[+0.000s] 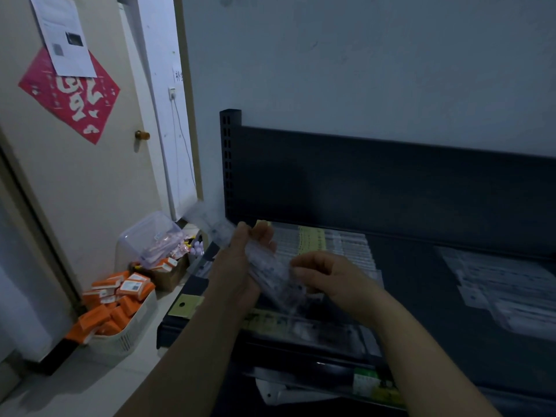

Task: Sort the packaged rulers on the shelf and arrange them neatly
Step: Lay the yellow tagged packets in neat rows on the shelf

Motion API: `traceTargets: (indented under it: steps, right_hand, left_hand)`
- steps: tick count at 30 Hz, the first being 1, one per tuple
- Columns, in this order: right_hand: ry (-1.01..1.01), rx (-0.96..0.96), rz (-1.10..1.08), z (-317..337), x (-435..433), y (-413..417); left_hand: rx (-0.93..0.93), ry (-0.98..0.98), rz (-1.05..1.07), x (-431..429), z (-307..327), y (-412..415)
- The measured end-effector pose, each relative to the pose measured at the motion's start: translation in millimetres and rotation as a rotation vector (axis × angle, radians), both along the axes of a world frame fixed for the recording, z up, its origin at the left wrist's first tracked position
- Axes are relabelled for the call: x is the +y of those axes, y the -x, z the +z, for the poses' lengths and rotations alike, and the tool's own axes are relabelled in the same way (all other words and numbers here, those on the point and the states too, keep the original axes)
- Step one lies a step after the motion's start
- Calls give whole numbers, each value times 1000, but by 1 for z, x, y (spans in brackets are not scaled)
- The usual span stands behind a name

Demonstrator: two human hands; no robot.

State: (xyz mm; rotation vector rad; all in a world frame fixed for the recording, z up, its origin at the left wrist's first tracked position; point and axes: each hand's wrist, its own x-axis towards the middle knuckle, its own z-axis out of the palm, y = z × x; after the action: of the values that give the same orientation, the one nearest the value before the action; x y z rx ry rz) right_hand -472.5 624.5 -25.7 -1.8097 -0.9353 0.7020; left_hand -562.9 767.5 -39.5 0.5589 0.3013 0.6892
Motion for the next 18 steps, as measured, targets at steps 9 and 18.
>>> traceTargets:
  steps: [9, 18]
  right_hand:
    - [-22, 208, 126, 3, 0, 16]
    - [-137, 277, 8, 1, -7, 1]
  left_hand:
    - [-98, -114, 104, -17, 8, -4]
    - [21, -205, 155, -12, 9, -2]
